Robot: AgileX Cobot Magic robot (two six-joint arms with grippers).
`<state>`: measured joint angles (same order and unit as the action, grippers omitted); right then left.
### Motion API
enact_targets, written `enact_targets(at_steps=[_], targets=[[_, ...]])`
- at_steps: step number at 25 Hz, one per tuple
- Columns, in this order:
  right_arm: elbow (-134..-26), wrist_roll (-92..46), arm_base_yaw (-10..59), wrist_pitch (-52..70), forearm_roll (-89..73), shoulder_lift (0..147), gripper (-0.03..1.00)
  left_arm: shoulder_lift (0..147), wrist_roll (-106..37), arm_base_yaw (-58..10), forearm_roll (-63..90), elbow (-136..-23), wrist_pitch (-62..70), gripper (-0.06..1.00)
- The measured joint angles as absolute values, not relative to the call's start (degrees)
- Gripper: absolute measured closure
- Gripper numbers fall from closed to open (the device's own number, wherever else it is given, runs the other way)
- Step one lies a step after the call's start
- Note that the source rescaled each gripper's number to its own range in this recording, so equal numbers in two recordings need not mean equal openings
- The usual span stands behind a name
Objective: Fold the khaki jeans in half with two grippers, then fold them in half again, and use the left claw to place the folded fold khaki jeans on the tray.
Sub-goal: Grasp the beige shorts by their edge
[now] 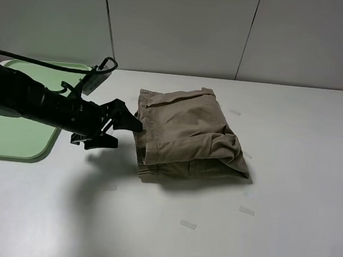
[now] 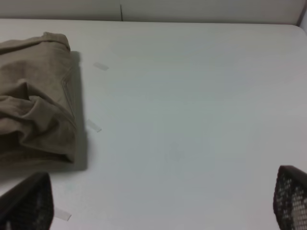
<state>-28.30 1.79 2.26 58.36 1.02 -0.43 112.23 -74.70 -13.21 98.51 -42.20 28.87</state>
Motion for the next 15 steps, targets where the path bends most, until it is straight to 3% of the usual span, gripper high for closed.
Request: enact_targets(at_steps=[15], targets=[[-28.3, 1.79, 2.26, 58.36, 1.02, -0.43, -0.03, 120.92, -74.76, -15.56, 98.51, -51.13, 32.06, 0.11]])
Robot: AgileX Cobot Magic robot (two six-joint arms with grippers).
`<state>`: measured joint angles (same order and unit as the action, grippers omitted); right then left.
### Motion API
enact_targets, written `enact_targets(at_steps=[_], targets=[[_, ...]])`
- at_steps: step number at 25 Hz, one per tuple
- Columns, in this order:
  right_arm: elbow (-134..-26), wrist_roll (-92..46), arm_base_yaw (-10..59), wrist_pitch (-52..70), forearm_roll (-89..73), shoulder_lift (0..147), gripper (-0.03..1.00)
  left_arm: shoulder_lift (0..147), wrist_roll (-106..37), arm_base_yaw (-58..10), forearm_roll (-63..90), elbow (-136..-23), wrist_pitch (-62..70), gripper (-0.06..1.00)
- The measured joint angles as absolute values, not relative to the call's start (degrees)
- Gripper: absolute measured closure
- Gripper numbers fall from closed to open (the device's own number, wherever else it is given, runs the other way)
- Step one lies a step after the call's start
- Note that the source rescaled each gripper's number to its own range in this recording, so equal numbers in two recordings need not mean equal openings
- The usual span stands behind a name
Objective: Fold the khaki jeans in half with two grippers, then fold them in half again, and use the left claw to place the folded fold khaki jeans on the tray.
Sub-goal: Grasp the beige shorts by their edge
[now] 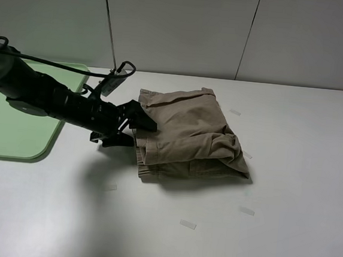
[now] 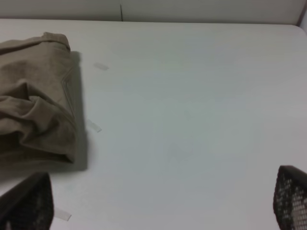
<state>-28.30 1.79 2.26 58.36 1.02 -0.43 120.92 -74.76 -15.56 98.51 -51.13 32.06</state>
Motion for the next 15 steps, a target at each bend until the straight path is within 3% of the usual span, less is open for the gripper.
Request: enact_targets(at_steps=[11, 14, 15], targets=[[-28.3, 1.79, 2.26, 58.36, 0.72, -0.43, -0.03, 124.35, -74.78, -18.04, 98.51, -55.5, 33.96, 0.13], [-28.3, 1.79, 2.26, 58.36, 0.55, -0.43, -0.03, 124.9, -74.78, -18.64, 98.51, -56.2, 32.67, 0.29], [-28.3, 1.79, 2.26, 58.36, 0.48, -0.43, -0.03, 125.19, -74.78, -18.79, 98.51, -56.25, 31.48, 0.48]])
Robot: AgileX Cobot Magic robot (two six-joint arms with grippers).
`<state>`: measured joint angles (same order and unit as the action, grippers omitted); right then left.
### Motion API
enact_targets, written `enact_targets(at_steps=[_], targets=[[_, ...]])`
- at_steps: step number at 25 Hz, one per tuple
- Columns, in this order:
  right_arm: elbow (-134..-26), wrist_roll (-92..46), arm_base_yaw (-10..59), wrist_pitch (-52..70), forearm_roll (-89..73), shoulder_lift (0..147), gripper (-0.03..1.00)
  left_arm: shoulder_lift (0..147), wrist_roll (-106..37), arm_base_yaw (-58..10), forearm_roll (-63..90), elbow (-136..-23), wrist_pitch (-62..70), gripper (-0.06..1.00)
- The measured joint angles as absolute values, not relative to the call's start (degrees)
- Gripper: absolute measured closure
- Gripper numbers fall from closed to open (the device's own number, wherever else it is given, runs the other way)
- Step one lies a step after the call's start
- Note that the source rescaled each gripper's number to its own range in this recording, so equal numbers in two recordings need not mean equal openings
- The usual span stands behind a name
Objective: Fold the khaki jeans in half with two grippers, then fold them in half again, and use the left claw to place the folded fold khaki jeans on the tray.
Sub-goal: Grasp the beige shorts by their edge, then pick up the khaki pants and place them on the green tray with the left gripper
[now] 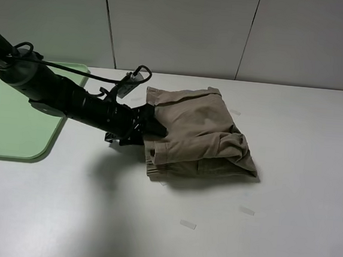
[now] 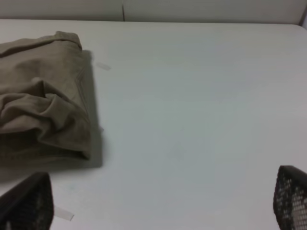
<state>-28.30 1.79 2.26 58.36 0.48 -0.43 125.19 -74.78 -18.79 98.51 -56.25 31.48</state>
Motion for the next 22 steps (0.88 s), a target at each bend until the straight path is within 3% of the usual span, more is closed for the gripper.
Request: enact_targets(at_steps=[2, 5, 15, 22], targets=[[-28.3, 1.79, 2.26, 58.36, 0.48, -0.43, -0.03, 125.46, -74.78, -18.91, 98.51, -56.25, 30.79, 0.67], [-28.3, 1.79, 2.26, 58.36, 0.48, -0.43, -0.03, 125.59, -74.78, -18.91, 98.51, -56.25, 30.68, 0.84], [-28.3, 1.79, 2.26, 58.36, 0.48, -0.43, -0.03, 125.53, -74.66, -18.91, 98.23, -56.65, 30.68, 0.86], [-28.3, 1.79, 2.26, 58.36, 0.48, -0.43, -0.03, 120.29, -56.57, -16.69, 70.84, -62.36, 30.85, 0.87]])
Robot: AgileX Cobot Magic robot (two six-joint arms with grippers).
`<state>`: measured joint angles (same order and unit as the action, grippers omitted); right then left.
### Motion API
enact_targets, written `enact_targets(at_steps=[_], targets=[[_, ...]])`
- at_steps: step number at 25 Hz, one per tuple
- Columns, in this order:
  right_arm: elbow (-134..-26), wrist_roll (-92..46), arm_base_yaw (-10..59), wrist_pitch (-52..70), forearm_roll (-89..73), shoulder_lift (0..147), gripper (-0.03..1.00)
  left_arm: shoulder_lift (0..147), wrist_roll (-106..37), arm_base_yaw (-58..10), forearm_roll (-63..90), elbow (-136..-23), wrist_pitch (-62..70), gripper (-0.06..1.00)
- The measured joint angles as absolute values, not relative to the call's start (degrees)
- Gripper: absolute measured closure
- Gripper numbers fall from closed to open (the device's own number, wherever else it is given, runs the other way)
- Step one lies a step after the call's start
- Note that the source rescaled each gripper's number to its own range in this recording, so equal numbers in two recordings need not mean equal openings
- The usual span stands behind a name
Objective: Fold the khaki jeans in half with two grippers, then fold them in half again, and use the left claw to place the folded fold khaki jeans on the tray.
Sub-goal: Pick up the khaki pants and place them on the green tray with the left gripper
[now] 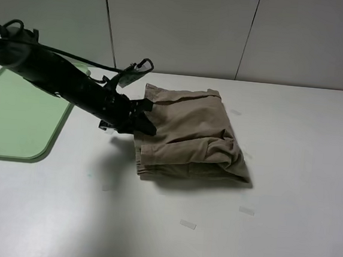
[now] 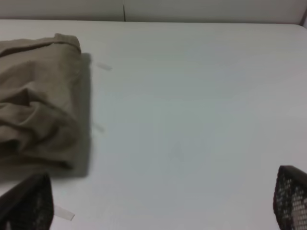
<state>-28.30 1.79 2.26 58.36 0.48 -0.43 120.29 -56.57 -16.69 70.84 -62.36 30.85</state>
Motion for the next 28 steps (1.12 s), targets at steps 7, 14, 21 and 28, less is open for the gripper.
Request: enact_targets(at_steps=[7, 14, 21, 28], targets=[[-28.3, 1.79, 2.26, 58.36, 0.44, -0.43, -0.03, 114.21, -33.18, -14.12, 38.34, -67.98, 33.5, 0.87], [-28.3, 1.79, 2.26, 58.36, 0.44, -0.43, -0.03, 109.46, -14.8, -11.3, 12.25, -69.27, 33.55, 0.88], [-28.3, 1.79, 2.26, 58.36, 0.42, -0.43, -0.03, 107.62, -2.08, -6.37, -11.7, -69.27, 33.65, 0.88], [-28.3, 1.79, 2.26, 58.36, 0.36, -0.43, -0.03, 107.62, -1.69, -0.84, -19.54, -69.27, 33.6, 0.88]])
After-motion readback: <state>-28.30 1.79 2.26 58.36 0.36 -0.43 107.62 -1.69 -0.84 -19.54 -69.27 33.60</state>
